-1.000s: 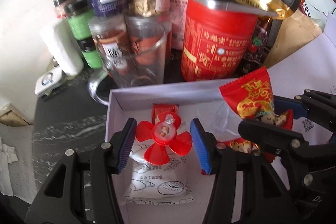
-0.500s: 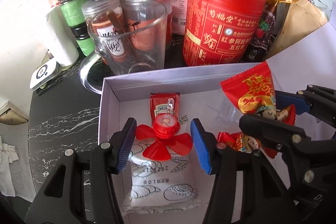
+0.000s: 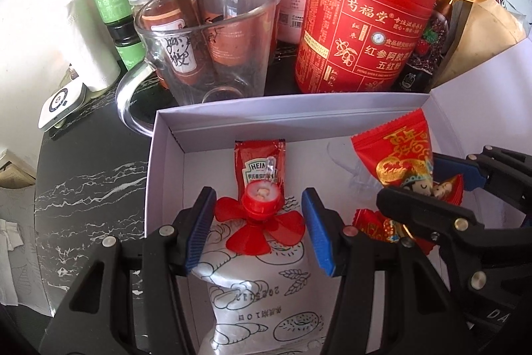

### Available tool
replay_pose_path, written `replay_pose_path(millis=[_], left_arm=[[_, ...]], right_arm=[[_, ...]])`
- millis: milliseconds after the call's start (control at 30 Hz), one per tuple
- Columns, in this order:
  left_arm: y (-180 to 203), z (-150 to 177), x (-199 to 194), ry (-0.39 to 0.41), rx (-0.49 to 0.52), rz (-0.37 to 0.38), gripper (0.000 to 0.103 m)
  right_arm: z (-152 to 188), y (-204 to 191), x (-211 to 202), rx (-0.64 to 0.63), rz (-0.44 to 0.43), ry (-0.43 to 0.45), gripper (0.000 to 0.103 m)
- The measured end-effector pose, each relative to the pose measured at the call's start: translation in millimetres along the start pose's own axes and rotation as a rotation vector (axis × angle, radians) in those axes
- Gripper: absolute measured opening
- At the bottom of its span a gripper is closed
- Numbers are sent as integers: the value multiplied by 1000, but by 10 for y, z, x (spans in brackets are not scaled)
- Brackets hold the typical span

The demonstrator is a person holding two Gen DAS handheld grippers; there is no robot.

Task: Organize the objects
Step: 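Lower the pinwheel into the box with the left tool while the right tool lowers the candy packet, then open the left tool to release the pinwheel while the right tool releases the candy packet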

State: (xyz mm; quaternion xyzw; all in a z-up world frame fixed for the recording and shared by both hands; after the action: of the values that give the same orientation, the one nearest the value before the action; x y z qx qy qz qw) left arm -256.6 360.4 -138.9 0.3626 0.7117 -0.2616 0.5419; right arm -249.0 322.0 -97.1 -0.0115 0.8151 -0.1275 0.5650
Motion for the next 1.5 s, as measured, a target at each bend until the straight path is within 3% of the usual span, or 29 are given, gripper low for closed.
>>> replay_pose_path(millis=[367, 567, 900, 1500], left_arm=[[60, -8, -60, 8, 10, -24, 53], [66, -26, -233, 47, -11, -17, 60], [-105, -39, -697, 160, -67, -30, 60], [-264, 105, -1218, 240, -137, -71, 67]], right_arm=[[8, 57, 8, 40, 5, -12, 41], [9, 88, -96, 58, 3, 9, 42], [-14, 97, -444, 70, 11, 94, 55], [5, -51, -829, 19, 20, 174, 65]])
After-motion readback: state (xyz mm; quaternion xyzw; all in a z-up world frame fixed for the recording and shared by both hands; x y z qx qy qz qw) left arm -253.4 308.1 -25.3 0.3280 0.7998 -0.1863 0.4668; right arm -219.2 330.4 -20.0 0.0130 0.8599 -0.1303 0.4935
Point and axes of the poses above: each gripper's, at about its wrist camera, not at the fingertips, and x roughly the way its jaws point, y to its right, z to its underside, the point moved 8 cm from there along x, roughly the way its jaws point, and after that the axes turned 14 degrees about -y, right-handed, at the moved point
